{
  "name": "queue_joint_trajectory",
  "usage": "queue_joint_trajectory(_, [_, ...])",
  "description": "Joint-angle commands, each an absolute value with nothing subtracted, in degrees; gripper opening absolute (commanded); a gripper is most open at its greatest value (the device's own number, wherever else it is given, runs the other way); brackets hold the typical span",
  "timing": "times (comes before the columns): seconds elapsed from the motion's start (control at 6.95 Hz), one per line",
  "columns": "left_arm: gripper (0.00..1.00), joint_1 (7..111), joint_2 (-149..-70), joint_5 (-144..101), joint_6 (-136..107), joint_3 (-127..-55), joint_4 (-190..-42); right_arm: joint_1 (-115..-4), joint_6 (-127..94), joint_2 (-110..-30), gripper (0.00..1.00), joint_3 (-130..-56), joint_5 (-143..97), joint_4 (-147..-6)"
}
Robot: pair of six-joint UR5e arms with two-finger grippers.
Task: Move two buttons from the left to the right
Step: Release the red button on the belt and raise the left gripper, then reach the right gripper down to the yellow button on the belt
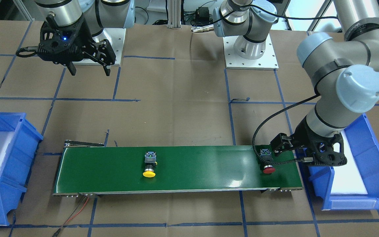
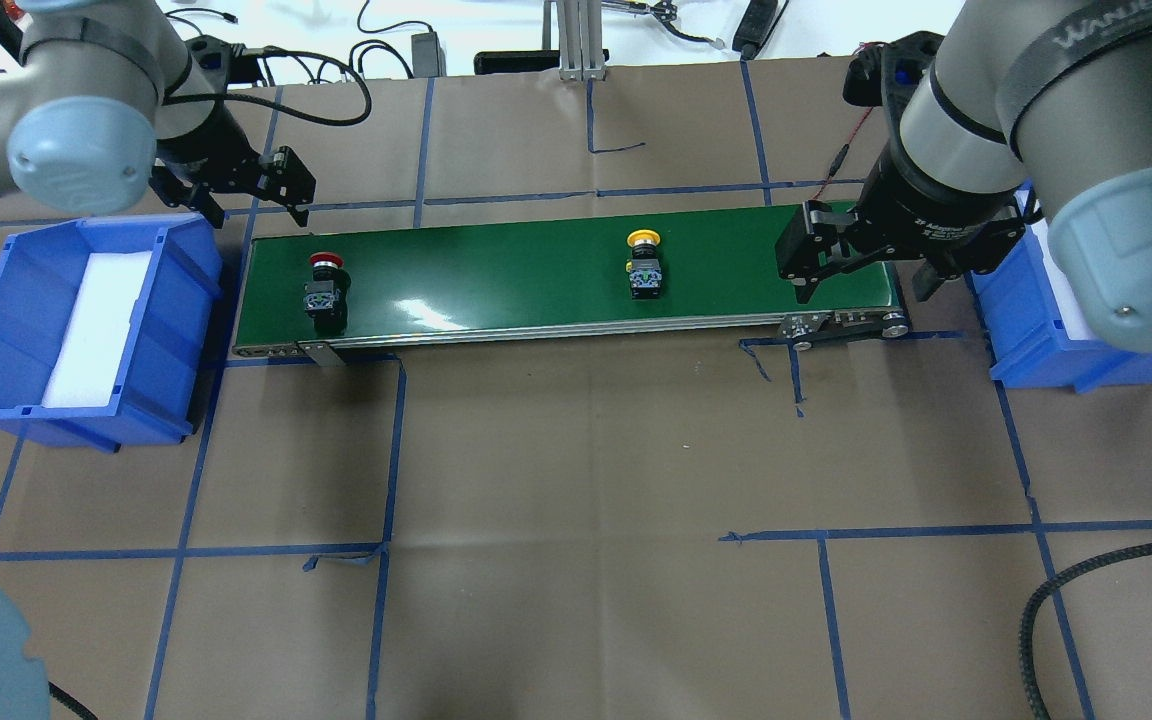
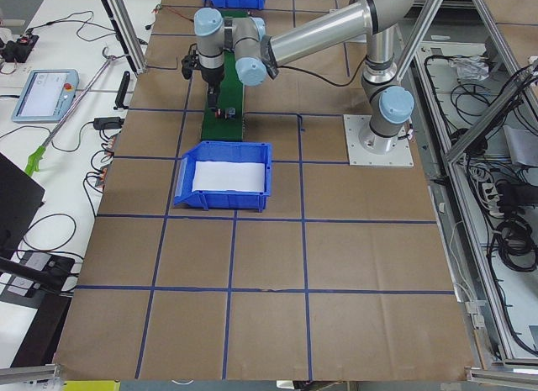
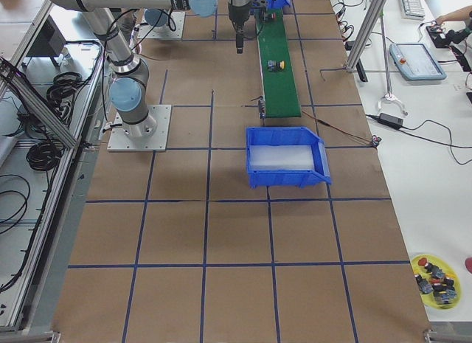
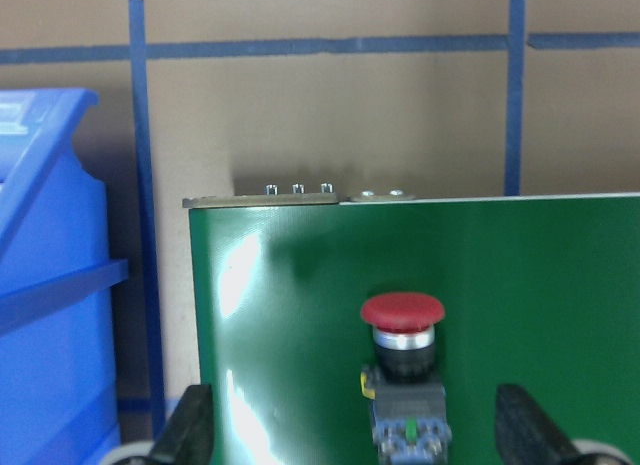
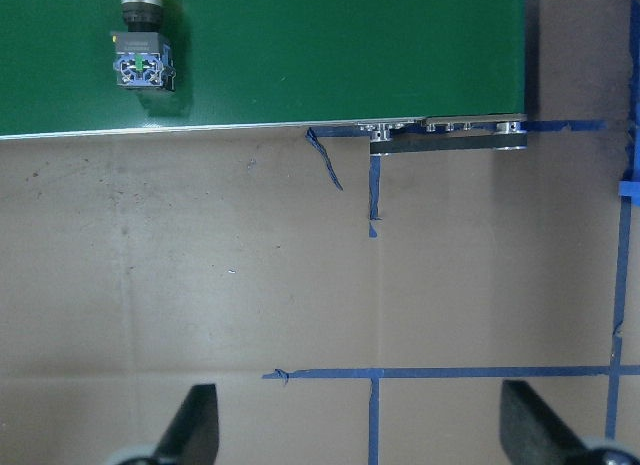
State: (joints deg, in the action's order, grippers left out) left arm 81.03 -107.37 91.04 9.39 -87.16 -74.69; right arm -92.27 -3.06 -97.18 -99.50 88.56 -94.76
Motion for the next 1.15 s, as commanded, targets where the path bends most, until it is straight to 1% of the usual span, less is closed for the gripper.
queue_joint_trajectory(0.0, [1.0, 82.78, -103.91, 90.79, 6.26, -81.22, -88.64, -92.02, -2.99, -97.03, 1.0, -99.41, 89.03, -95.79])
queue_joint_trajectory(0.29, [1.0, 86.38, -99.34, 90.79, 4.15, -83.22, -89.47, -92.02, -2.99, -93.89, 1.0, -99.41, 89.12, -99.14])
queue_joint_trajectory(0.58, [1.0, 87.8, -95.38, 90.79, 1.94, -87.17, -89.21, -92.02, -3.08, -89.15, 1.0, -98.36, 89.3, -102.19])
queue_joint_trajectory(0.72, [1.0, 87.89, -94.58, 90.7, 2.02, -89.1, -88.51, -91.93, -3.08, -86.16, 1.0, -97.13, 89.38, -104.91])
queue_joint_trajectory(1.01, [1.0, 87.89, -94.48, 90.7, 2.02, -89.47, -88.15, -92.02, -3.25, -82.2, 1.0, -93.44, 88.17, -105.72])
